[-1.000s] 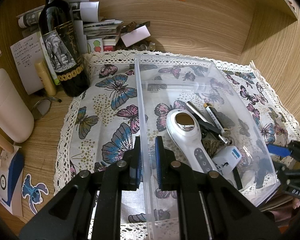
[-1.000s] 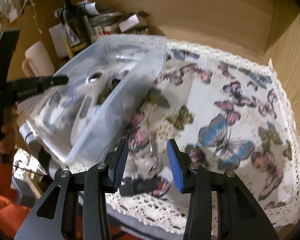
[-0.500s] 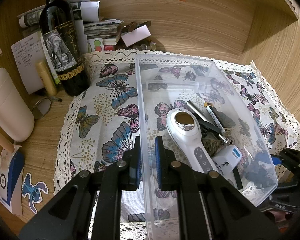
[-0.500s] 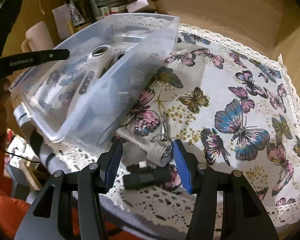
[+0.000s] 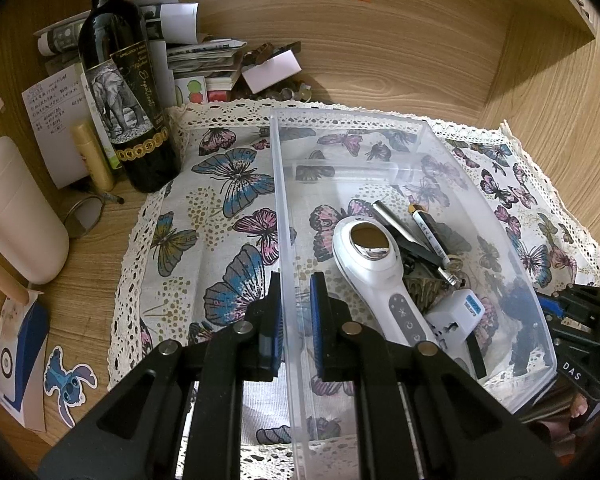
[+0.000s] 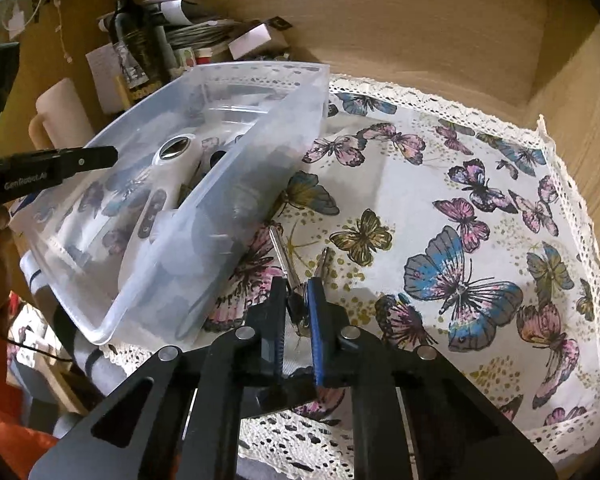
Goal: Organize rigid objects
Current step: 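Grasp the silver pen on the cloth with the right tool, then lower the silver pen into the clear box and open the right tool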
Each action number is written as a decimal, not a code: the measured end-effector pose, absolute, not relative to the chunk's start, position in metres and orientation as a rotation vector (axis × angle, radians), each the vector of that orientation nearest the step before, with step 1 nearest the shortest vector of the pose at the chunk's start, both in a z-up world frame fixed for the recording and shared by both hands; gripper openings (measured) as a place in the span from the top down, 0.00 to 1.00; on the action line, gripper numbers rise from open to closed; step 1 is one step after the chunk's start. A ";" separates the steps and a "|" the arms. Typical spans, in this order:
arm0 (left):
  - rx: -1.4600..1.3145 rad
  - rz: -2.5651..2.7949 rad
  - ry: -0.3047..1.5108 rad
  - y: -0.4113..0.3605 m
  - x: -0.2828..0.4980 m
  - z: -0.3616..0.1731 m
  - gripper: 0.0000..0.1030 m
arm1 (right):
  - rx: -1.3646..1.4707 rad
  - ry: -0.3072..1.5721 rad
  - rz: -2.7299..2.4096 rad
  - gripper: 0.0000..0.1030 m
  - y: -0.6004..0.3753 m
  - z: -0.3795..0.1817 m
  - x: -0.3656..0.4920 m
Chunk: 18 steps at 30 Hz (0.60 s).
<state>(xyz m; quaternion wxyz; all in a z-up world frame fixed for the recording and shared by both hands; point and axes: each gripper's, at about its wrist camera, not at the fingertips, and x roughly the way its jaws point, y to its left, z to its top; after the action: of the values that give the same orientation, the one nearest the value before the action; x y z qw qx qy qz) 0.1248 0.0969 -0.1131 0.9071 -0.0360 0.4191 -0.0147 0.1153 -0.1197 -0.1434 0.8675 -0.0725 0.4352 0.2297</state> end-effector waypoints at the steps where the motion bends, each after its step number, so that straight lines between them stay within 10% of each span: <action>1: -0.074 -0.030 0.865 0.096 0.124 -0.113 0.90 | -0.148 0.907 0.476 0.91 -0.120 -0.143 0.115; 18: -0.070 -0.025 0.870 0.096 0.125 -0.115 0.90 | -0.058 0.819 0.415 0.91 -0.145 -0.112 0.123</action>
<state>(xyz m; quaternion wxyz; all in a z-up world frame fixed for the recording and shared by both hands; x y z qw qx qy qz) 0.1254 0.0955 -0.1146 0.9062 -0.0337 0.4213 -0.0121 0.1230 -0.1449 -0.1124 0.8961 -0.0280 0.3952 0.2003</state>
